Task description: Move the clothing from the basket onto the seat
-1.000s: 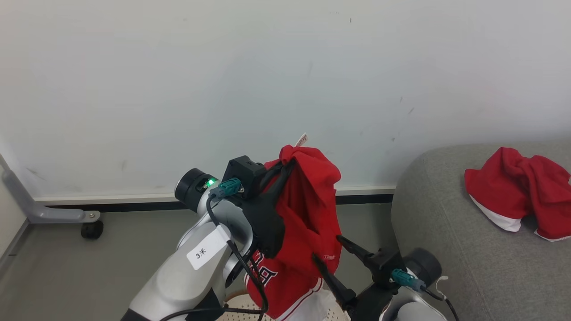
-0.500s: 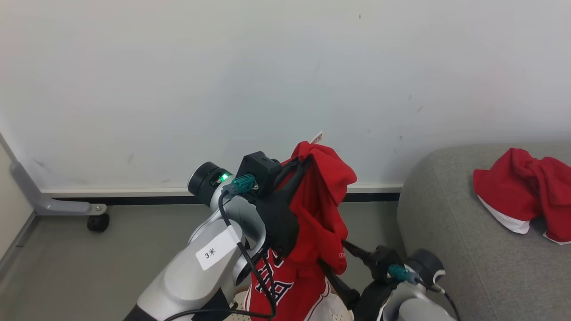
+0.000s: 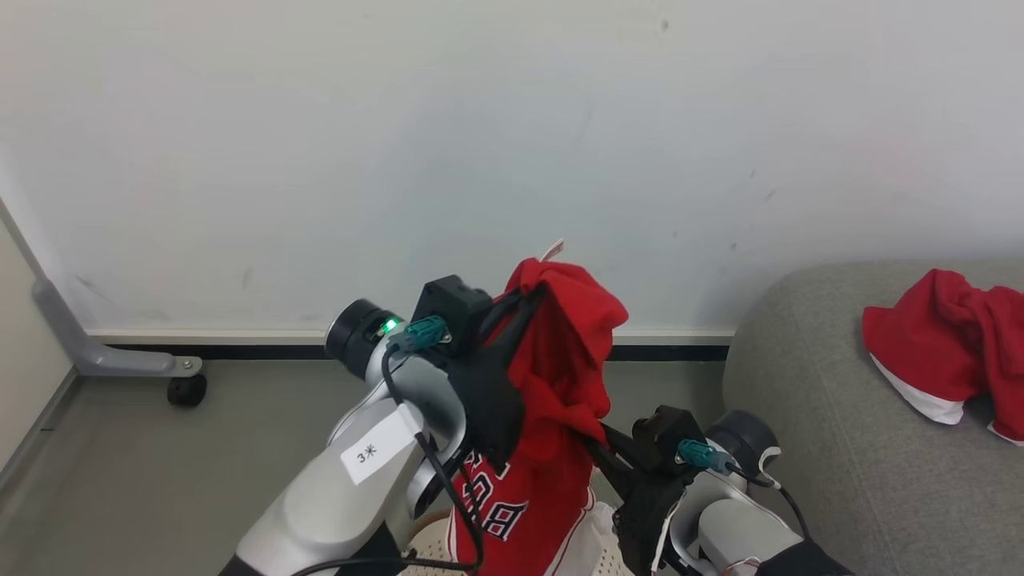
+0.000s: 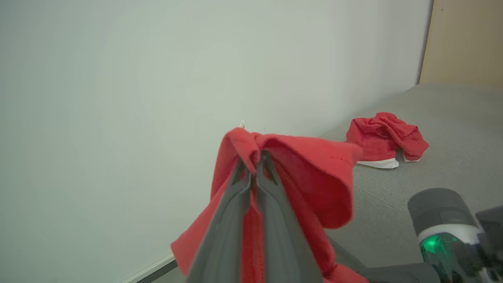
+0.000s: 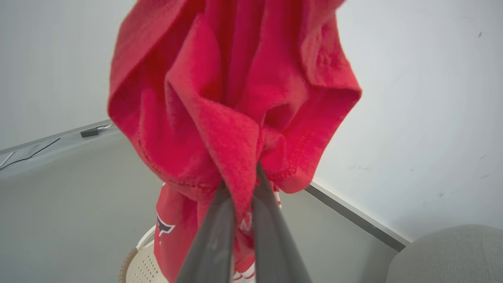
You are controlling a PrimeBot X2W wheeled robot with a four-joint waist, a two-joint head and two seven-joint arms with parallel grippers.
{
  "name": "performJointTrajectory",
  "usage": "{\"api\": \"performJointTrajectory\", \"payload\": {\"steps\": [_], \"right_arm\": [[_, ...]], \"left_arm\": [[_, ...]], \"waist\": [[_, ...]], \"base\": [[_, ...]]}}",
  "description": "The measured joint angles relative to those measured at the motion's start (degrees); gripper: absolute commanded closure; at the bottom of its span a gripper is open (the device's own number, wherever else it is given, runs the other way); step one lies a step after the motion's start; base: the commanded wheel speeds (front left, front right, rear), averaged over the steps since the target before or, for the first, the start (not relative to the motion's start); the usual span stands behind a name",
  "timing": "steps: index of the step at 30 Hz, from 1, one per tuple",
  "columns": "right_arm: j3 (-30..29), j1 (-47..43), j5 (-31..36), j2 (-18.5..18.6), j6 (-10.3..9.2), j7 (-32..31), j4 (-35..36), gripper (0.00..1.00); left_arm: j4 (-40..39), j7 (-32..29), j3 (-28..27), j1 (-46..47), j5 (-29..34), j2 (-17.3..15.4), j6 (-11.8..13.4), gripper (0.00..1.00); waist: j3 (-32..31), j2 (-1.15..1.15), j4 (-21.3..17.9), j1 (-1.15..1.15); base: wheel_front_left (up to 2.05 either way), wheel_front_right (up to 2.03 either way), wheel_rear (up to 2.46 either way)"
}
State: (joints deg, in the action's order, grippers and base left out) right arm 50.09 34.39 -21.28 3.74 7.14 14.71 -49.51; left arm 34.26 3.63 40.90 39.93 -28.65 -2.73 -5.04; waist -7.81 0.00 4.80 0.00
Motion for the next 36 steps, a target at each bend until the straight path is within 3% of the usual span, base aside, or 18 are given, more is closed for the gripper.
{"api": "performJointTrajectory", "payload": {"steps": [8, 9, 10, 11, 13, 36], "right_arm": [[0.0, 1.6, -1.2, 2.4, 0.01, 0.0, 2.1, 1.00], [-0.3, 2.2, -1.4, 3.2, 0.01, 0.0, 2.6, 1.00], [-0.6, 2.8, -1.6, 3.8, 0.01, 0.0, 3.1, 1.00], [-1.0, 3.3, -1.6, 4.4, 0.01, 0.0, 3.6, 1.00], [-1.7, 4.2, -1.8, 5.3, 0.01, 0.0, 4.6, 1.00], [-5.3, 10.1, 0.2, 17.1, -0.15, 0.0, 15.7, 1.00]], "left_arm": [[0.6, 0.7, -1.6, -3.9, -0.8, -1.8, 1.6, 1.00], [0.6, 1.0, -1.9, -4.2, -1.0, -2.1, 1.8, 0.76], [0.6, 1.1, -2.2, -4.5, -1.1, -2.3, 2.2, 0.59], [0.5, 1.6, -2.6, -4.9, -1.6, -2.4, 2.4, 0.29], [0.6, 2.0, -3.2, -5.7, -2.4, -2.6, 2.8, 0.00], [-2.9, 8.2, -2.5, -16.4, -3.5, -1.7, 4.6, 0.00]], "waist": [[-0.5, 0.00, -2.3, 0.00], [-0.5, 0.00, -2.7, 0.00], [-0.6, 0.00, -3.2, 0.00], [-0.6, 0.00, -3.6, 0.00], [-0.5, 0.00, -4.6, 0.00], [0.1, 0.00, -18.5, 0.00]], "base": [[0.00, 0.00, 0.00], [0.00, 0.00, 0.00], [0.00, 0.00, 0.00], [0.00, 0.00, 0.00], [0.00, 0.00, 0.00], [0.00, 0.00, 0.00]]}}
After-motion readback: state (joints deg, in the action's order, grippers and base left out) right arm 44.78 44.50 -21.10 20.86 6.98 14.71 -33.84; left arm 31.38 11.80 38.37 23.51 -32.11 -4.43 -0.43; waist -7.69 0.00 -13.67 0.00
